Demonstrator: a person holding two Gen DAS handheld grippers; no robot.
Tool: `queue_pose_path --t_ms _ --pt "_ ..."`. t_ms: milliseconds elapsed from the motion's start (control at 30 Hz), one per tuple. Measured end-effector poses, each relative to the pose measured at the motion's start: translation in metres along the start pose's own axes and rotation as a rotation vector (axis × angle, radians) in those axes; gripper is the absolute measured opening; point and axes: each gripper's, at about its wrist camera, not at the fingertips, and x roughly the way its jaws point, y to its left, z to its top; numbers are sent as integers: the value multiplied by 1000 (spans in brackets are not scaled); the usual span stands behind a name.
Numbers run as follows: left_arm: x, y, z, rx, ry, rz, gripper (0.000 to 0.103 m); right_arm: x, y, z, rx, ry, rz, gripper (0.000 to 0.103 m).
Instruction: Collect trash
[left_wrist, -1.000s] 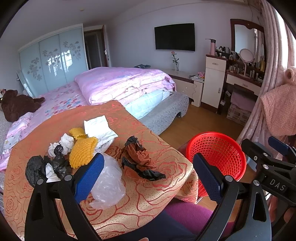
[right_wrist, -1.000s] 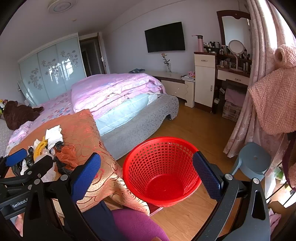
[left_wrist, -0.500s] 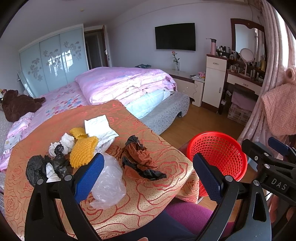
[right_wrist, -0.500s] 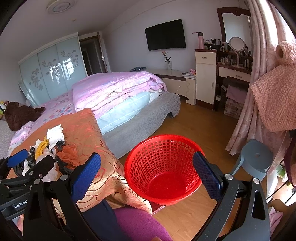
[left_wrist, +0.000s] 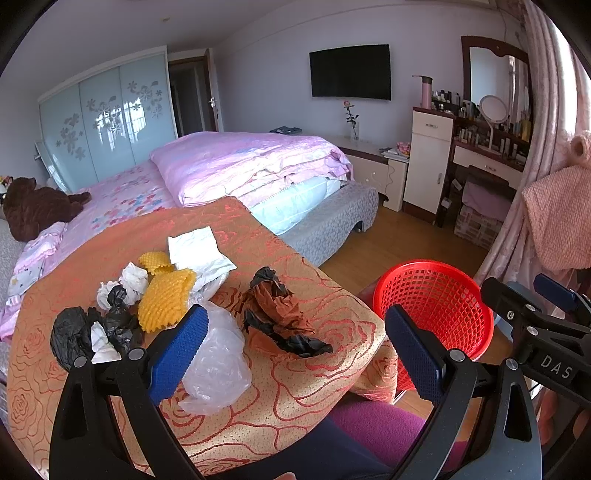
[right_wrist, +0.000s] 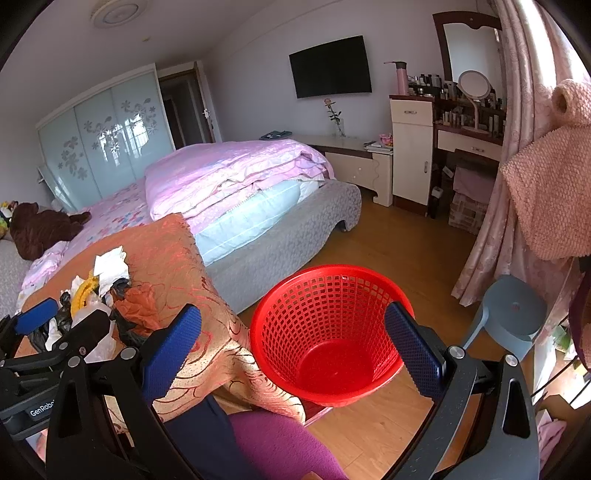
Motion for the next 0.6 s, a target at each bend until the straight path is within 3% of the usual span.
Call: queue_pose_path --t_ms 600 --pt "0 0 1 -3 2 -1 93 1 0 -2 3 -2 -4 96"
